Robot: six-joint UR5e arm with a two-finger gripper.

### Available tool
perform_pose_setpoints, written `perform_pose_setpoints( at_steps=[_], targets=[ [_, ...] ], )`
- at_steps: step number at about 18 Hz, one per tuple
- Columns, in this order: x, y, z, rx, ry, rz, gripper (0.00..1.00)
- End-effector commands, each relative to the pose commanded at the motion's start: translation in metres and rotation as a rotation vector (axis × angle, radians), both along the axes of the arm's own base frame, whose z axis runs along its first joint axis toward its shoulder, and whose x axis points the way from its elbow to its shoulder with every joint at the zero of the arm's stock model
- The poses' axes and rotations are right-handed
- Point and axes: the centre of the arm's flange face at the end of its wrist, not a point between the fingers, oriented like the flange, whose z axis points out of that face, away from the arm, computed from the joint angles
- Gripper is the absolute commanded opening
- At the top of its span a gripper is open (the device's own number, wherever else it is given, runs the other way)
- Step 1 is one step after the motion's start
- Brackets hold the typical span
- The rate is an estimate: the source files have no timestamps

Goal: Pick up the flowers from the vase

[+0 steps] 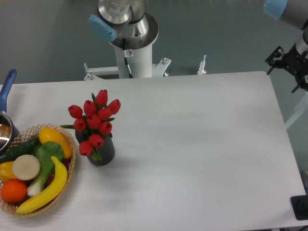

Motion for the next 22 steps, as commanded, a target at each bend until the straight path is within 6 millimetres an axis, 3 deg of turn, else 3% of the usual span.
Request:
perform_pose_setpoints(
  at_steps=[5,8,11,15,17,18,22],
  targets=[
    [0.0,0.003,-0.006,0.076,-0.017,0.013,1.0],
    [-0.007,-0.01,-0.008,0.127,0.0,0.069,1.0],
    [-0.005,-0.017,-0.009,0.124,-0.006,0.14,1.0],
    [0.007,-0.012,-0.019,0.123,-0.031,0.202,1.0],
    [0.005,-0.001,-0.015,0.15,0.033,0.195,1.0],
    [0.01,0.013,-0.022,0.174,0.048,0.19,1.0],
    [0.046,0.042,-0.034,0.294,0.065,0.291,1.0]
  ],
)
